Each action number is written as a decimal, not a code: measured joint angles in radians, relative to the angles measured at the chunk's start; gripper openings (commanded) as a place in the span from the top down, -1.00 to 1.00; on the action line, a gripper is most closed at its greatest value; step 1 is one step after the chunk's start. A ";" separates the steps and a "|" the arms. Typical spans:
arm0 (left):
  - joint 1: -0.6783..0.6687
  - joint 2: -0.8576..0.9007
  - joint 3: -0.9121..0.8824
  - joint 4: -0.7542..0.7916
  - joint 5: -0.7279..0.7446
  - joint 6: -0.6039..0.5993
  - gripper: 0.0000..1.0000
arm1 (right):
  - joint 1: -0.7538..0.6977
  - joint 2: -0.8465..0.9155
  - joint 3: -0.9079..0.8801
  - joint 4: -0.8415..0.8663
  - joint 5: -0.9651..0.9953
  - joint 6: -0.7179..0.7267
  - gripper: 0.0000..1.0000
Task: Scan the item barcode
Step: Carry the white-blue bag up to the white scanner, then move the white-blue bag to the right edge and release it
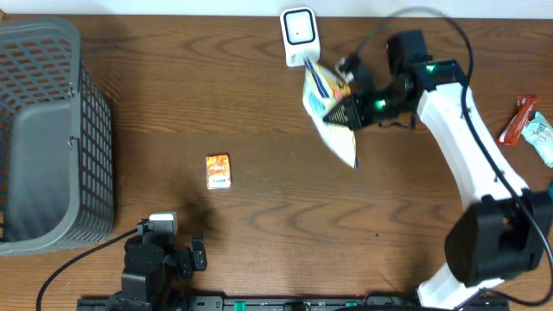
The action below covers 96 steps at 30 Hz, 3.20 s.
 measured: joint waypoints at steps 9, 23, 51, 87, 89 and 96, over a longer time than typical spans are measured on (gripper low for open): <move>0.000 0.000 0.000 0.000 0.000 0.000 -0.99 | 0.111 0.037 0.001 0.491 0.254 -0.007 0.98; 0.000 0.000 0.000 0.000 0.000 0.000 -0.99 | 0.142 0.329 0.146 0.885 0.363 0.129 0.98; 0.000 0.000 0.000 0.000 0.000 0.000 -0.99 | 0.159 0.656 0.544 0.700 0.501 0.195 0.98; 0.000 0.000 0.000 0.000 0.000 0.000 -0.99 | -0.508 0.677 0.554 0.041 1.046 0.135 0.96; 0.000 0.000 0.000 0.000 0.000 0.000 -1.00 | -0.549 0.676 0.554 0.039 1.046 0.136 0.74; 0.000 0.000 0.000 0.000 0.000 0.000 -0.99 | -0.651 0.656 0.553 0.005 0.998 0.160 -0.99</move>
